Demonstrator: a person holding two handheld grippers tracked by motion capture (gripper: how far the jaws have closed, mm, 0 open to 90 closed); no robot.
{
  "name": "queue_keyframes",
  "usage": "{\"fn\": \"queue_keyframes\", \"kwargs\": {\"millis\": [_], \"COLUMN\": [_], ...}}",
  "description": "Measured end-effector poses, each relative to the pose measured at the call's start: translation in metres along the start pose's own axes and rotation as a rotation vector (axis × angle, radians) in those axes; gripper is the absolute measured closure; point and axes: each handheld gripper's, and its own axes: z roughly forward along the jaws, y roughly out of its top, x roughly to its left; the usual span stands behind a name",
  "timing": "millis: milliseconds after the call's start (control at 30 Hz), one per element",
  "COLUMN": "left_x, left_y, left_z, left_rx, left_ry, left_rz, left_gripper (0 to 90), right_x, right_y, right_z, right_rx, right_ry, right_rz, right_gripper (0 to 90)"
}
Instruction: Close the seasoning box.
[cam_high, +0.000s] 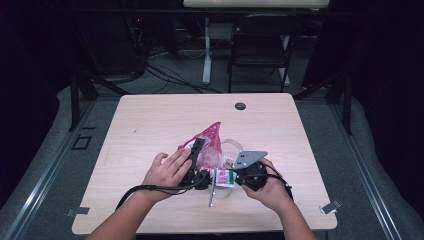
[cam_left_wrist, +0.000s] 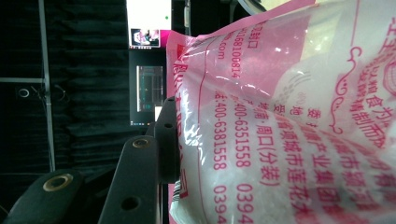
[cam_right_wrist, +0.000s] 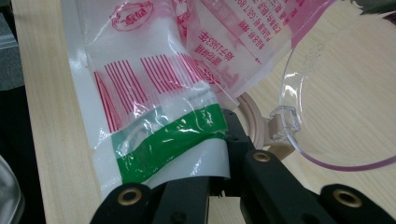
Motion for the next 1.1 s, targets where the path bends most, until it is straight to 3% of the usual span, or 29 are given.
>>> {"fn": "queue_keyframes", "kwargs": {"millis": [833, 1100], "left_x": [0.0014, 0.0011], "left_y": [0.0003, -0.0012], "left_z": [0.0002, 0.0002], "left_rx": [-0.004, 0.002], "left_ry": [0.013, -0.002], "left_rz": [0.011, -0.008], "left_gripper": [62.9, 63.0], "right_x": [0.0005, 0.0009], "right_y": [0.0006, 0.0008], "right_z": [0.0000, -0.0002], "right_rx": [-0.002, -0.007], "right_ry": [-0.007, -0.004], "right_rz": [-0.005, -0.008], "right_gripper": [90.0, 90.0]}}
